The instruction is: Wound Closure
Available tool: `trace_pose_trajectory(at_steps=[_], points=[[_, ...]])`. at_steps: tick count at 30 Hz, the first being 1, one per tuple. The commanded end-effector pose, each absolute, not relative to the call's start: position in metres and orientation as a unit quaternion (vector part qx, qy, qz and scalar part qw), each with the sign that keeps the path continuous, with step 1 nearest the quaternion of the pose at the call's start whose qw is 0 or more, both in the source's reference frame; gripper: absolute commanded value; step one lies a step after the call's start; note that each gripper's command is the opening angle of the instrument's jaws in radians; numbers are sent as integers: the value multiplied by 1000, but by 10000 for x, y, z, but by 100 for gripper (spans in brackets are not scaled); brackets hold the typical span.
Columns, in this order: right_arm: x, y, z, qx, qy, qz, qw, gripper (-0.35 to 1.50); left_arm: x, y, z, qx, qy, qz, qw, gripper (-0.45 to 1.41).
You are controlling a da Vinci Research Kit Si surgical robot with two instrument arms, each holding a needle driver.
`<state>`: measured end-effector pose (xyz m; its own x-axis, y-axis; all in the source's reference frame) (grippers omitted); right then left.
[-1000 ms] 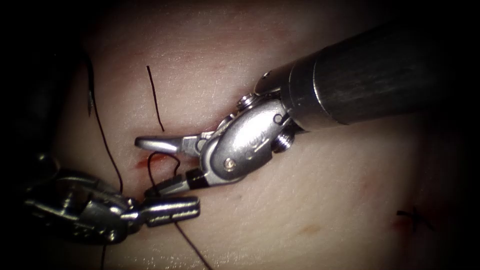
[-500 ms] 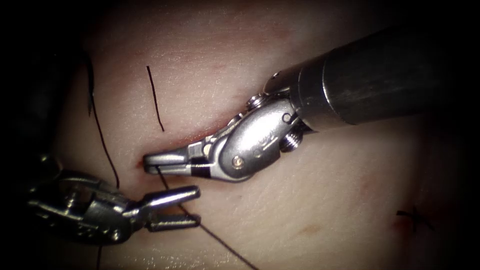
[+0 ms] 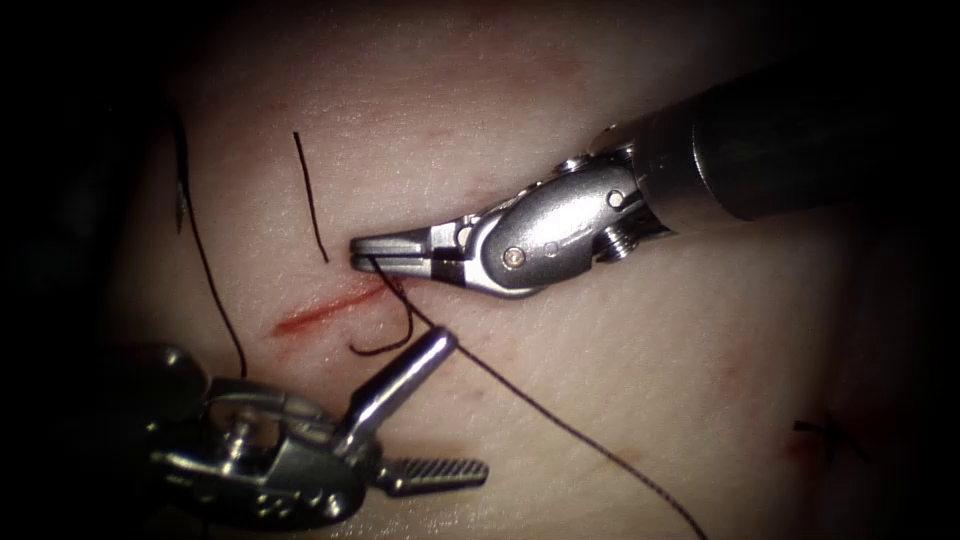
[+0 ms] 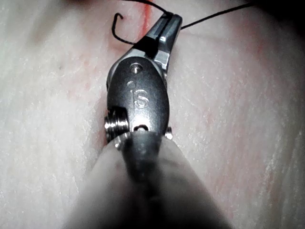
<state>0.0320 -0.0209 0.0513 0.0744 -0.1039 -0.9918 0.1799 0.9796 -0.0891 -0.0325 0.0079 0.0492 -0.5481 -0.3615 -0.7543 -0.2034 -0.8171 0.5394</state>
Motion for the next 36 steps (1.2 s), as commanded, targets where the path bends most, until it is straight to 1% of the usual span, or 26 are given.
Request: trace_pose_trajectory(at_steps=[1, 2, 3, 4, 5, 8, 9, 11, 15, 19, 24, 27, 30, 32, 34, 35, 36], points=[[328, -218, 517, 32, 673, -95, 733, -35, -335, 74, 500, 463, -300, -833, 47, 88], [329, -217, 517, 32, 673, -95, 733, -35, -338, 73, 502, 458, -303, -834, 48, 84], [329, -216, 517, 32, 673, -94, 733, -35, -339, 73, 504, 454, -306, -836, 50, 76], [328, -212, 517, 33, 671, -92, 735, -35, -342, 70, 510, 443, -312, -839, 53, 61], [327, -210, 517, 33, 670, -91, 736, -35, -343, 69, 512, 440, -311, -841, 54, 57], [326, -204, 518, 34, 668, -86, 738, -35, -347, 64, 521, 427, -311, -847, 63, 56], [327, -200, 519, 34, 667, -84, 739, -35, -351, 60, 526, 418, -313, -850, 68, 47], [328, -197, 519, 34, 667, -82, 740, -35, -355, 55, 530, 417, -310, -851, 74, 44], [330, -194, 518, 35, 666, -81, 741, -35, -361, 49, 534, 418, -301, -853, 85, 57], [334, -193, 519, 35, 664, -81, 743, -35, -374, 46, 535, 425, -303, -849, 87, 57], [334, -193, 518, 35, 664, -81, 743, -35, -396, 44, 538, 432, -307, -843, 90, 42], [334, -193, 518, 35, 664, -81, 743, -35, -409, 37, 542, 439, -312, -837, 98, 42], [336, -193, 518, 34, 663, -80, 744, -35, -419, 34, 542, 438, -313, -837, 100, 49], [337, -193, 519, 34, 663, -80, 743, -35, -424, 33, 543, 440, -314, -835, 101, 42], [337, -193, 518, 36, 663, -78, 744, -35, -428, 33, 545, 439, -315, -835, 101, 44], [338, -193, 518, 37, 664, -78, 743, -35, -433, 32, 548, 437, -317, -835, 101, 39], [338, -193, 518, 37, 664, -79, 743, -35, -434, 31, 549, 438, -318, -835, 102, 39]])
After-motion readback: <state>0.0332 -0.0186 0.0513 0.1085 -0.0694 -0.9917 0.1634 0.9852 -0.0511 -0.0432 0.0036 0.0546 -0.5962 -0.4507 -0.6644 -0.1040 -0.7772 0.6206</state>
